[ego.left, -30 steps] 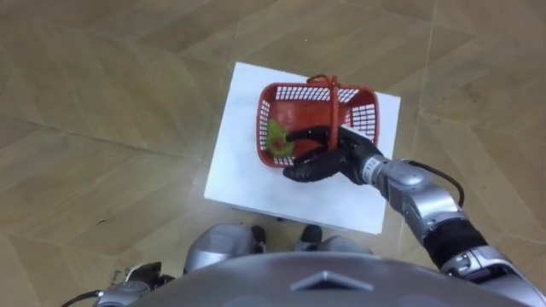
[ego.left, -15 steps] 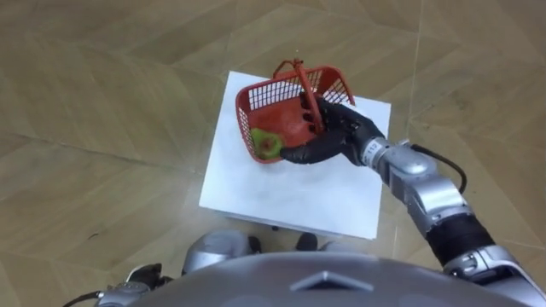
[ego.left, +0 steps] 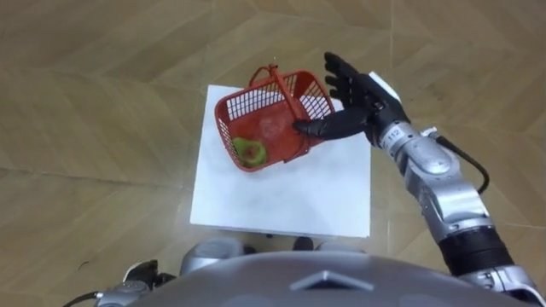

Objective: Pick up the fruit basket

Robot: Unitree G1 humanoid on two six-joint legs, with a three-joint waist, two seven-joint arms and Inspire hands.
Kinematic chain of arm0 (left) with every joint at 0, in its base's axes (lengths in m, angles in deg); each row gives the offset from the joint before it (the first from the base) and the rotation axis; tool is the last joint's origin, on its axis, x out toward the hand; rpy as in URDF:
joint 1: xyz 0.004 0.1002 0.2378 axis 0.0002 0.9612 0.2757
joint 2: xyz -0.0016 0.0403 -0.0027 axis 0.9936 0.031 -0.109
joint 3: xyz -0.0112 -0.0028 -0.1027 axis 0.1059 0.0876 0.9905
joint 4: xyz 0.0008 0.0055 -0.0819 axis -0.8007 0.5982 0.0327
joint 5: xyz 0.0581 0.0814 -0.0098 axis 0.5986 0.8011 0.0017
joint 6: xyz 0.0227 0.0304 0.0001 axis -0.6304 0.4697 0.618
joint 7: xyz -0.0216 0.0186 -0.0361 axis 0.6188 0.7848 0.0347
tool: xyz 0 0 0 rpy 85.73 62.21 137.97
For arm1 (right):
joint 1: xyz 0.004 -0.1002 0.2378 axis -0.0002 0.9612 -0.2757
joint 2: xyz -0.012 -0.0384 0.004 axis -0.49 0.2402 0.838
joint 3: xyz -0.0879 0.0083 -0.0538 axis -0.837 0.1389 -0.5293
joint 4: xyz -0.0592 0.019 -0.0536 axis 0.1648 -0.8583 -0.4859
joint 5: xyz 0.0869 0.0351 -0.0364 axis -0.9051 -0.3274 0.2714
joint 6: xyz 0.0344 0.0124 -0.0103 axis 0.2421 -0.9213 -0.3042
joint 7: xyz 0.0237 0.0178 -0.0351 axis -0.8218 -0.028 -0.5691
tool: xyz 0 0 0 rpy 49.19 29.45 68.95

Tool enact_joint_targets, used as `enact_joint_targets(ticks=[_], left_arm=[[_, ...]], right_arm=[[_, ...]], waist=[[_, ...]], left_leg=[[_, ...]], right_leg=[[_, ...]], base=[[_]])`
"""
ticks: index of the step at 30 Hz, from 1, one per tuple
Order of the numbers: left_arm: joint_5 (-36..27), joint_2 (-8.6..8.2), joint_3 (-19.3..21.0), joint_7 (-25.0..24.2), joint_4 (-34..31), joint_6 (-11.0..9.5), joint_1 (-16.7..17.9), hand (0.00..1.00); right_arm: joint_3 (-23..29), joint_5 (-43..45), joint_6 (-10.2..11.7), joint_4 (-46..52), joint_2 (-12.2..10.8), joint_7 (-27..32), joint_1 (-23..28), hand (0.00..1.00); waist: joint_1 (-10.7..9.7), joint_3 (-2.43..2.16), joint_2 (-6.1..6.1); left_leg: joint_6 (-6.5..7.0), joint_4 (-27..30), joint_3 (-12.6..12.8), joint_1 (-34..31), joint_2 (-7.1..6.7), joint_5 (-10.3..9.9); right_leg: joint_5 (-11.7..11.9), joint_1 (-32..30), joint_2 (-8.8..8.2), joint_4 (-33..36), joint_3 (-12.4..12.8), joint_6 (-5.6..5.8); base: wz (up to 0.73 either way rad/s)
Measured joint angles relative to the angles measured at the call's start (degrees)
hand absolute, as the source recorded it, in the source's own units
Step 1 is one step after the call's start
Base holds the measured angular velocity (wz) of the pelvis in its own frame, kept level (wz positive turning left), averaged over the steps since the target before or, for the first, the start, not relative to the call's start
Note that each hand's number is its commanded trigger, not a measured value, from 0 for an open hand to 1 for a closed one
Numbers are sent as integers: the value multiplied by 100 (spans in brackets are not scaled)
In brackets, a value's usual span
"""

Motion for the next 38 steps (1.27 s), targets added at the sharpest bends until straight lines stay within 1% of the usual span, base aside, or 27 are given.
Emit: enact_joint_targets(ticks=[2,5,8,10,11,12,13,14,16,17,19,20,23,25,26,27,29,31,33,35,38], left_arm=[[8,-1,18,51,-18,-16,5,0],[6,-8,85,94,-22,-37,20,0],[2,-60,374,216,-22,-127,46,0],[4,-64,457,321,-25,-171,66,0],[4,-65,489,337,-24,-180,64,0],[7,-64,516,372,-28,-191,65,0],[23,-64,561,402,-60,-206,98,0],[33,-64,590,412,-108,-209,141,0],[29,-64,619,490,-240,-217,264,0],[29,-74,639,521,-243,-220,272,0],[146,-114,724,593,-203,-223,321,0],[173,-113,724,603,-189,-218,332,0],[401,-117,731,639,-173,-168,415,0],[507,-118,729,628,-177,-120,422,0],[649,-131,724,614,-178,-67,430,0],[727,-140,721,603,-178,-37,425,0],[935,-158,712,533,-176,53,407,0],[1019,-188,708,465,-171,133,410,0],[1020,-203,707,373,-183,208,409,0],[1019,-218,705,256,-190,230,409,0],[1018,-239,692,149,-195,282,391,0]], right_arm=[[145,138,0,142,-2,79,97,0],[318,241,1,180,-4,232,175,0],[722,317,42,181,-24,573,335,0],[863,368,46,178,-29,771,413,0],[892,370,50,175,-32,841,432,0],[931,412,111,127,-34,950,501,0],[945,513,273,-90,-34,1051,573,0],[950,563,304,-230,-34,1098,615,0],[982,694,345,-1001,-39,1241,742,0],[1021,756,355,-1242,-57,1248,769,0],[1138,932,368,-2296,-80,1312,867,0],[1169,937,365,-2593,-80,1328,865,0],[1346,890,371,-4125,-80,1411,877,0],[1352,815,364,-4710,-73,1408,868,0],[1352,823,360,-4990,-77,1396,865,0],[1352,827,355,-5112,-82,1384,863,0],[1350,858,304,-5510,-107,1300,811,0],[1347,1033,138,-5925,-153,1217,732,0],[1338,1242,-10,-6105,-187,1135,703,0],[1309,1468,-179,-6235,-209,1009,673,0],[1293,1553,-321,-6324,-210,965,644,0]], waist=[[-119,-1,0],[-158,-2,0],[-181,-7,24],[-175,-17,39],[-192,-14,44],[-225,-12,55],[-267,-21,70],[-282,-32,85],[-300,-60,93],[-300,-66,92],[-296,-73,95],[-298,-73,96],[-305,-68,103],[-291,-64,105],[-300,-62,106],[-302,-62,108],[-302,-56,109],[-300,-21,82],[-302,-13,83],[-301,-6,97],[-309,1,120]], left_leg=[[0,-14,11,22,4,0],[0,-50,15,40,12,0],[0,-123,21,106,20,0],[0,-138,25,127,23,0],[0,-137,26,136,24,0],[0,-137,26,165,24,0],[0,-139,19,205,25,0],[0,-146,18,223,26,0],[-1,-208,7,324,26,-2],[-1,-235,4,354,26,-2],[-1,-271,1,432,26,-2],[-1,-271,2,443,26,-2],[-1,-312,-5,521,24,-2],[-1,-332,-10,539,24,-2],[-1,-330,-20,539,24,-2],[-2,-329,-29,539,24,-2],[-5,-328,-53,546,24,-4],[-19,-341,-93,580,23,-18],[-21,-338,-125,584,23,-21],[-22,-336,-139,581,23,-21],[-22,-329,-144,586,23,-21]], right_leg=[[0,3,-4,4,-4,1],[0,2,7,15,24,1],[0,28,45,18,41,0],[0,44,54,12,56,0],[0,56,55,7,56,0],[0,74,55,5,56,0],[0,115,54,-3,33,-1],[-1,140,54,-9,23,-1],[-1,265,63,-88,25,0],[-1,279,66,-92,26,0],[-5,346,63,-92,-5,0],[-9,359,60,-92,-15,2],[-28,424,63,-97,-13,9],[-36,432,62,-96,-29,12],[-37,437,54,-95,-78,11],[-37,440,55,-94,-72,11],[-38,455,57,-87,-68,9],[-42,503,64,-83,-73,4],[-46,511,65,-73,-84,-1],[-52,510,69,-73,-88,-5],[-64,511,69,-66,-85,-5]], base=[[0],[-1],[0],[-2],[0],[3],[4],[7],[0],[0],[0],[0],[0],[0],[0],[6],[7],[7],[6],[2],[0]])
